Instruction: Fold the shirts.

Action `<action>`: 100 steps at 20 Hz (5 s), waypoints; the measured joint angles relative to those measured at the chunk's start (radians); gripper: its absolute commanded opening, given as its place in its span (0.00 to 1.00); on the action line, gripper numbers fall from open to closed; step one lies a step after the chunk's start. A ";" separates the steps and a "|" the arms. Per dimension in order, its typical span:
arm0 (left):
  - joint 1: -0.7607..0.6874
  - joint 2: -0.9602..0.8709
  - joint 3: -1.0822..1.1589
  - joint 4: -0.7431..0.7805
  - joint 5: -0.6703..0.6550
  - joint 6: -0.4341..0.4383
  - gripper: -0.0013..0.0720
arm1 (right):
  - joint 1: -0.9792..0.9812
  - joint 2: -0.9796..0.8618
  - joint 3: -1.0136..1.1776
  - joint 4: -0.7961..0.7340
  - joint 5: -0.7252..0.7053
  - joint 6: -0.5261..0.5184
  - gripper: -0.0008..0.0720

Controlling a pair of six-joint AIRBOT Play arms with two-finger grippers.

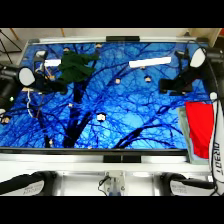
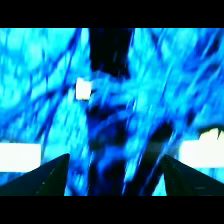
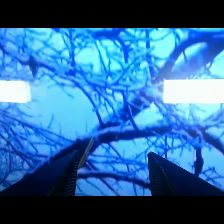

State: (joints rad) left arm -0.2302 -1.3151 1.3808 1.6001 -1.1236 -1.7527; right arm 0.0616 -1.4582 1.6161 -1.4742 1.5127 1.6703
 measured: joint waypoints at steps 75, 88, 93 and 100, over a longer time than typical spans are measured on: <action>-0.062 -0.213 -0.272 -0.649 0.110 0.097 0.84 | 0.010 0.187 -0.520 0.067 -0.227 -0.058 0.76; -0.137 -0.298 -0.311 -0.783 0.332 0.109 0.07 | 0.010 0.080 -0.528 0.134 -0.480 -0.023 0.93; -0.138 -0.288 -0.308 -0.788 0.341 0.119 0.06 | 0.010 -0.006 -0.528 0.168 -0.544 -0.011 0.13; -0.108 -0.152 -0.200 -0.738 0.337 0.253 0.06 | 0.011 0.118 -0.438 0.162 -0.607 -0.087 0.11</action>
State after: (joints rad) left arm -0.3386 -1.4673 1.1812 0.8619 -0.7868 -1.4994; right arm 0.0723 -1.3403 1.1778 -1.3121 0.9062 1.5837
